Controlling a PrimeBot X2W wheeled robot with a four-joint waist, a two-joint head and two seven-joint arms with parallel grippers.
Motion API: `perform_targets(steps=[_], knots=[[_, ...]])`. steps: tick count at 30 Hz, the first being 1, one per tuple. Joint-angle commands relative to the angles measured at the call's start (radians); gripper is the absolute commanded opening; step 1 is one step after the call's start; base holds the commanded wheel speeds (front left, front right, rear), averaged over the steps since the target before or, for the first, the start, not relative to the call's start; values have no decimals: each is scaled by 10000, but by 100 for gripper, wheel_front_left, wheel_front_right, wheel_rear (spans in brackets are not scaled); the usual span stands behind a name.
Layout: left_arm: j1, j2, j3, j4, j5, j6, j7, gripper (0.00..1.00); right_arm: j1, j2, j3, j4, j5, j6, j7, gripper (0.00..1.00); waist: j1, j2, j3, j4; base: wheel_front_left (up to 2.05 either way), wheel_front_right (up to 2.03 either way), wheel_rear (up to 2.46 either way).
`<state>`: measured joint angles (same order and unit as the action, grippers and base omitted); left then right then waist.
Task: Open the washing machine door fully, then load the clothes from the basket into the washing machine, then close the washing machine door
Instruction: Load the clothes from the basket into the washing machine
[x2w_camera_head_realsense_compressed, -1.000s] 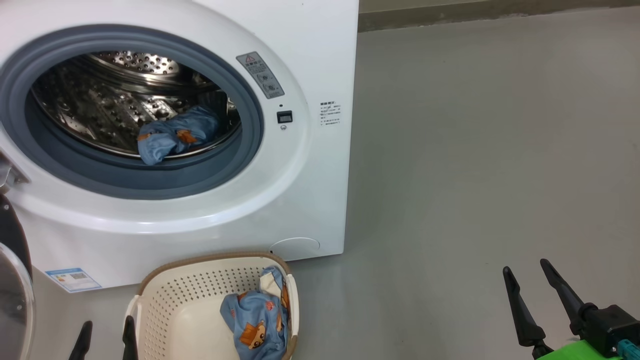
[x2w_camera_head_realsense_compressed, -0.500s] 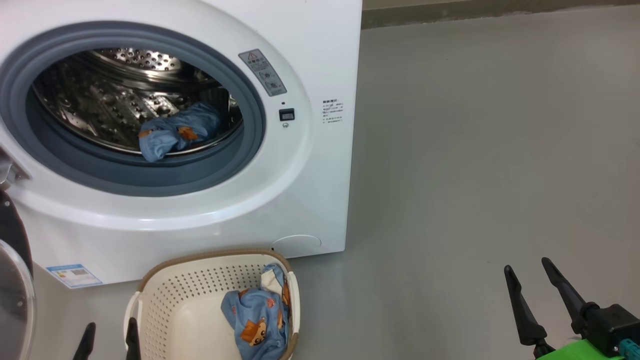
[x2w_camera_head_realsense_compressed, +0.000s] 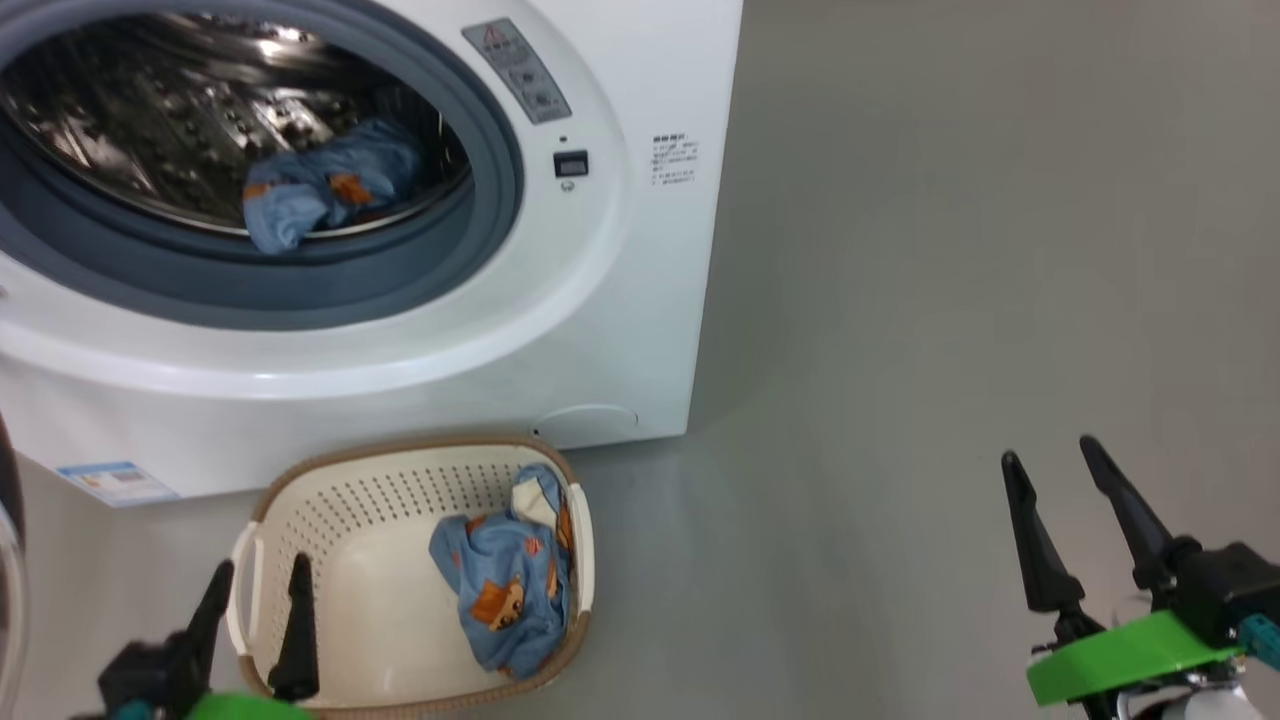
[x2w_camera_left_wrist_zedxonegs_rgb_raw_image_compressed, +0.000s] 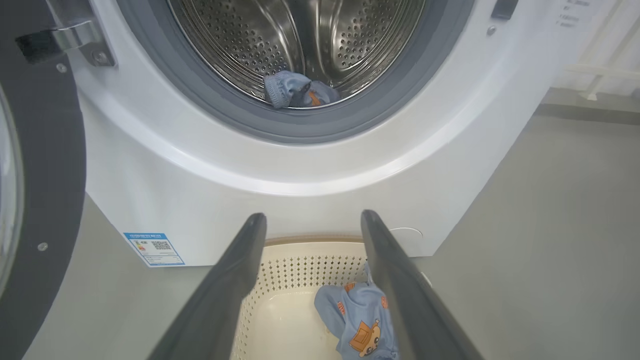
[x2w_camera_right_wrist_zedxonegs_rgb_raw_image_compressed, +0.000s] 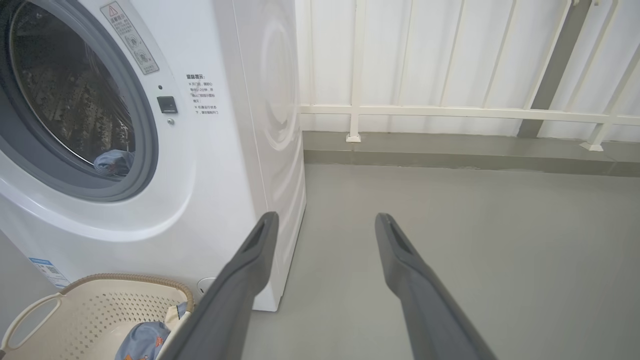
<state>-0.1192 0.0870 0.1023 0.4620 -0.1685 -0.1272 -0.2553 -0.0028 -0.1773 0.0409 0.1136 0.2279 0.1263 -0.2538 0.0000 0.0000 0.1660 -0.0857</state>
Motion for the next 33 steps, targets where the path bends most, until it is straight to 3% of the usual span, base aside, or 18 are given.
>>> perform_targets(steps=[1, 19, 33], knots=[[-674, 357, 69, 232, -247, -30, -65, 100, -470, -87, 209, -264, -144, 44, -80, 100, 0, 0, 718, -86, 0, 0, 0], [-4288, 1470, -2335, 4213, -1930, -33, -65, 100, -2414, 435, 453, -460, -363, 44, -80, 100, 0, 0, 3605, -604, 0, 0, 0], [-6590, 2060, -4602, 5969, -3587, -34, 162, 100, -3440, 825, 734, -452, -419, 44, -80, 100, 0, 0, 5771, -735, 0, 0, 0]])
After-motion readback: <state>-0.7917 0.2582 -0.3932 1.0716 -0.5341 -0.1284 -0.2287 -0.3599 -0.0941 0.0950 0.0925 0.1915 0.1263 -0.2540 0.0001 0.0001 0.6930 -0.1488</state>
